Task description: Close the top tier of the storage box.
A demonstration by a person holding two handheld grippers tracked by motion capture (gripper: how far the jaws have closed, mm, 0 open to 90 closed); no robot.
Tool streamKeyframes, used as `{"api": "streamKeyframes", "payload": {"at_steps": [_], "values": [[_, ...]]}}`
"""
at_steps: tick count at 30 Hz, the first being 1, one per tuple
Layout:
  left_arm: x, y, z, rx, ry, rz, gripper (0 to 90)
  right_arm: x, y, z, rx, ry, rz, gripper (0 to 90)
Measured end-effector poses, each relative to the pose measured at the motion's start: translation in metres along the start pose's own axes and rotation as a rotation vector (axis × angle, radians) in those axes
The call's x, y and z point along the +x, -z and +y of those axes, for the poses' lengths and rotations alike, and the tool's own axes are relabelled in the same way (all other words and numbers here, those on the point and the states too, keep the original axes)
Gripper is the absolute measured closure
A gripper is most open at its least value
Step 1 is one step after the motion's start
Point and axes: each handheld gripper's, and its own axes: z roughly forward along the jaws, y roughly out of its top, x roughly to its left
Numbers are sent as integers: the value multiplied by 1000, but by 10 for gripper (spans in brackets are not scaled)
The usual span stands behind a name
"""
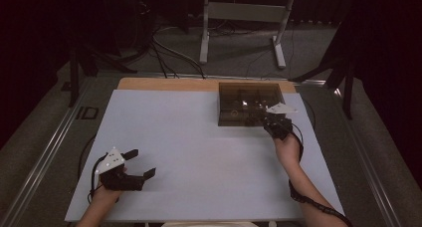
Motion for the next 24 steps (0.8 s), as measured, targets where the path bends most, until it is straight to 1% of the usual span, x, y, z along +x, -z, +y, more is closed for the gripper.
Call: {"api": "streamKeyframes", "payload": {"at_steps": [19,24], "values": [[0,0,0,-2,4,1,53,-3,-6,5,1,-13,-2,900],[0,0,0,2,0,1,53,-3,-7,6,2,-9,-3,900]]}}
